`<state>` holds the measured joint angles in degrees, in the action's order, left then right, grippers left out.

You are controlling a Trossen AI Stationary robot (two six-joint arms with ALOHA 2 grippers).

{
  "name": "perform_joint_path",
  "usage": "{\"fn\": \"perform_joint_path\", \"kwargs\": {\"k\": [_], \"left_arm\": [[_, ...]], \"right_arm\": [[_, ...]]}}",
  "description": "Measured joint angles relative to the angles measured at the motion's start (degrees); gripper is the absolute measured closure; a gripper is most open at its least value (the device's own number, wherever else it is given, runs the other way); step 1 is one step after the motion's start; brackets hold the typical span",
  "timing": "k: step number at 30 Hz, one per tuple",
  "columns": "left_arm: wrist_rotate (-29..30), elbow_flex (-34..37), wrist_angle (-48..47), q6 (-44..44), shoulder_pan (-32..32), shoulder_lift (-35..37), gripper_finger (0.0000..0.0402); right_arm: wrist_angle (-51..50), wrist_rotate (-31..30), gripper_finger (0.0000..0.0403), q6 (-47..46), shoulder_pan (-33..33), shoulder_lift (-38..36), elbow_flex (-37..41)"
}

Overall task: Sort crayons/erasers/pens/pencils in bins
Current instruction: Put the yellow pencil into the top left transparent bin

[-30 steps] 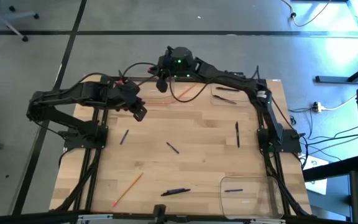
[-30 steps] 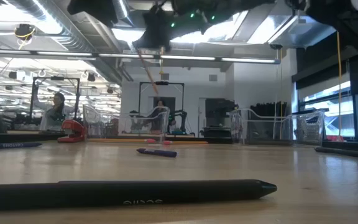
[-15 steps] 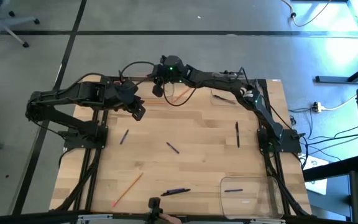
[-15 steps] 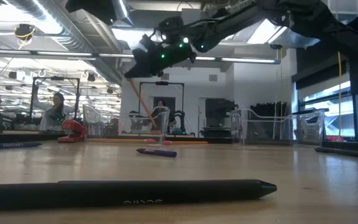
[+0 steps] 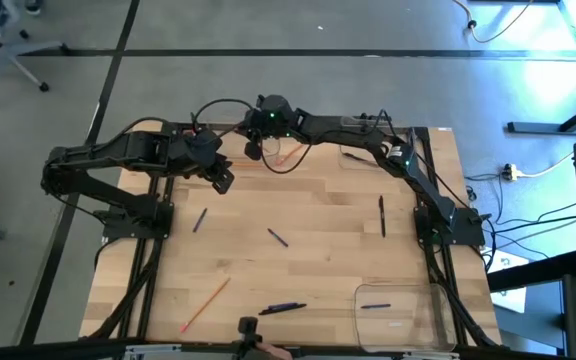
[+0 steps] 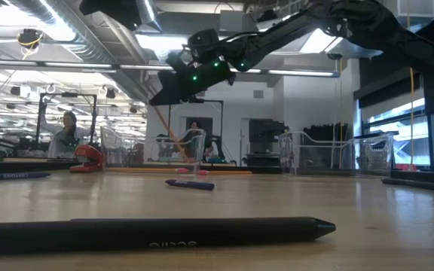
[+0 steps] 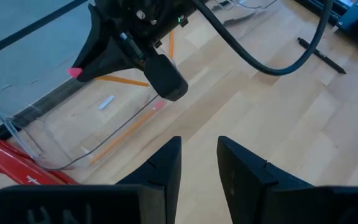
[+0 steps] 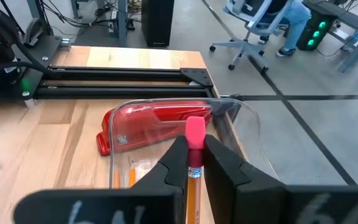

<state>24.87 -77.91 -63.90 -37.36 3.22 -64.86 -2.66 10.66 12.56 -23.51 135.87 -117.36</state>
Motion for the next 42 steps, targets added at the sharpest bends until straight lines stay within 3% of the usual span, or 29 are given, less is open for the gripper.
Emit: {"fn": "perform_joint_path", "kwargs": {"k": [22, 42], "left_arm": [[-0.01, 0.02, 0.00, 0.04, 0.00, 0.00, 0.0305], [-0.03, 0.04, 0.00, 0.04, 0.00, 0.00, 0.0305]], "right_arm": [[-3.01, 0.00, 0.0364, -0.04, -0.09, 0.02, 0.66], [-3.10, -0.02, 0.0285, -1.80, -0.09, 0.02, 0.63]]}}
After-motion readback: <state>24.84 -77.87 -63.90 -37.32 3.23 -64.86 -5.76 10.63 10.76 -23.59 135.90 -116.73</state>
